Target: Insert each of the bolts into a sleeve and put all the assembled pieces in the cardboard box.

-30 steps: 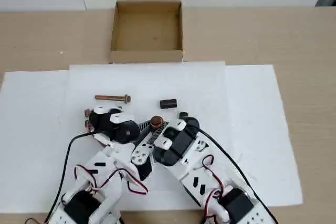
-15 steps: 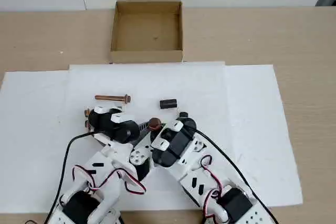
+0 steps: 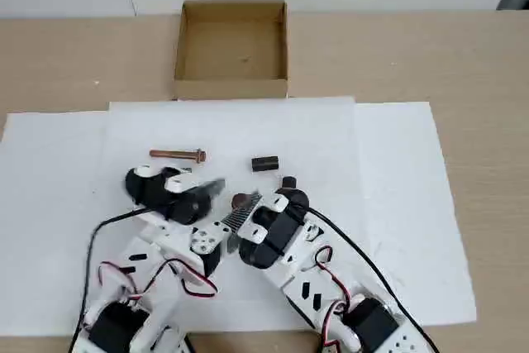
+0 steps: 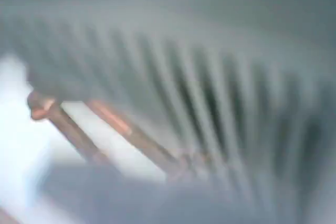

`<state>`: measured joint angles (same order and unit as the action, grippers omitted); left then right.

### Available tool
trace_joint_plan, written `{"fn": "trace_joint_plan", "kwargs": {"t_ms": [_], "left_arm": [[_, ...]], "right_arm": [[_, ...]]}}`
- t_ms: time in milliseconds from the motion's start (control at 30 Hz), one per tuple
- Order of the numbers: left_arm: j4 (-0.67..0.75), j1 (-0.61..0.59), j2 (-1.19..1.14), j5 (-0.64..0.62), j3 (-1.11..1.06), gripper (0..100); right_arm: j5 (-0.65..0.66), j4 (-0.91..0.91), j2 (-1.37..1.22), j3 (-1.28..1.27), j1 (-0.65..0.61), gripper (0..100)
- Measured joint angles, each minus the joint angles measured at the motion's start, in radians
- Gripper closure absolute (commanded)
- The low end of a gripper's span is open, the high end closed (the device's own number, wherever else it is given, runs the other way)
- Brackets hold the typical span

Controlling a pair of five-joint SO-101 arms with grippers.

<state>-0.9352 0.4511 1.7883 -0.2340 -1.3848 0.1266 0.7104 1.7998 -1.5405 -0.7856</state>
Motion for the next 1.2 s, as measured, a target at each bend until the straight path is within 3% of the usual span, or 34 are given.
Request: {"fn": "trace_joint_plan", "kwargs": {"t_ms": [133, 400, 667, 800, 967, 1200], "left_arm": [[0.0, -0.006, 0.005, 0.0, 0.068, 100], [0.0, -0.031, 0.009, 0.0, 0.133, 100], [0.0, -0.371, 0.009, 0.0, 0.035, 99], [-0.041, -0.423, 0.002, 0.0, -0.055, 99], [-0.083, -0.436, 0.0, 0.0, -0.118, 99], [-0.083, -0.437, 0.0, 0.092, -0.201, 99]], "right_arm": [[0.0, 0.0, 0.0, 0.0, 0.028, 99.6], [-0.002, 0.002, 0.0, 0.0, 0.152, 99.6], [-0.207, 0.101, 0.0, 0.008, 0.273, 99.7], [-0.222, 0.107, -0.017, 0.087, 0.276, 99.7], [-0.222, 0.109, -0.219, 0.245, 0.295, 99.7], [-0.226, 0.043, -0.744, 0.575, 0.29, 99.7]]}}
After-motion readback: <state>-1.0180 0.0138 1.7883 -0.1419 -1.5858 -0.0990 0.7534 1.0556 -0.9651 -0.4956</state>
